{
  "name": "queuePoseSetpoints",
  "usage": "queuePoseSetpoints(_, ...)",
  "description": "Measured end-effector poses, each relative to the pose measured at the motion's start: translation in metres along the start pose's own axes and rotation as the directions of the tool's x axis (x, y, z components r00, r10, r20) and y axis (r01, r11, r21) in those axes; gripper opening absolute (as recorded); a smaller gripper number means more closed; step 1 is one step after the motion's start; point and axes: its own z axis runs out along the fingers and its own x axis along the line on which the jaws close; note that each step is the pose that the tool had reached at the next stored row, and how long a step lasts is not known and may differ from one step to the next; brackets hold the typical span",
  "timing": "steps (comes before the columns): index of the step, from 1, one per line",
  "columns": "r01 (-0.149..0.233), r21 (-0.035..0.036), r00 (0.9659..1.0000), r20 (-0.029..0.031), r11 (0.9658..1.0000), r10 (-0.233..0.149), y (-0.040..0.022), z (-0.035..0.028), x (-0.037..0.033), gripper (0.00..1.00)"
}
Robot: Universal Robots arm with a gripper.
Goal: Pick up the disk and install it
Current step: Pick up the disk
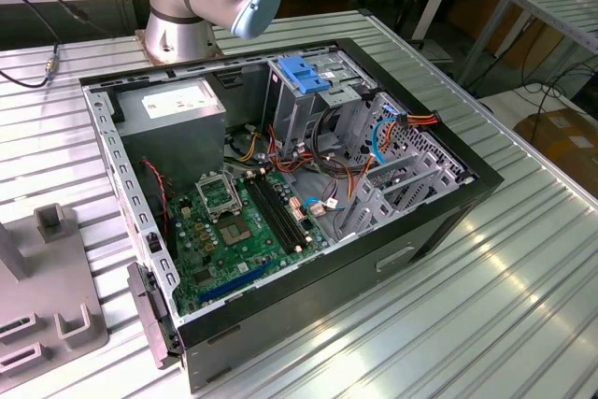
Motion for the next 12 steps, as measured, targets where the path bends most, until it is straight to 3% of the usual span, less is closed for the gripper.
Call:
queuePoseSetpoints(1, 0.054, -0.0009, 0.9986, -0.0025, 0.9986, -0.054, 0.0000, 0.0000, 0.0000, 0.11)
queuePoseSetpoints(8, 0.116, -0.0022, 0.9932, -0.0051, 0.9933, -0.116, 0.0000, 0.0000, 0.0000, 0.11)
queuePoseSetpoints(12, 0.176, -0.0035, 0.9843, -0.0078, 0.9843, -0.176, 0.0000, 0.0000, 0.0000, 0.11)
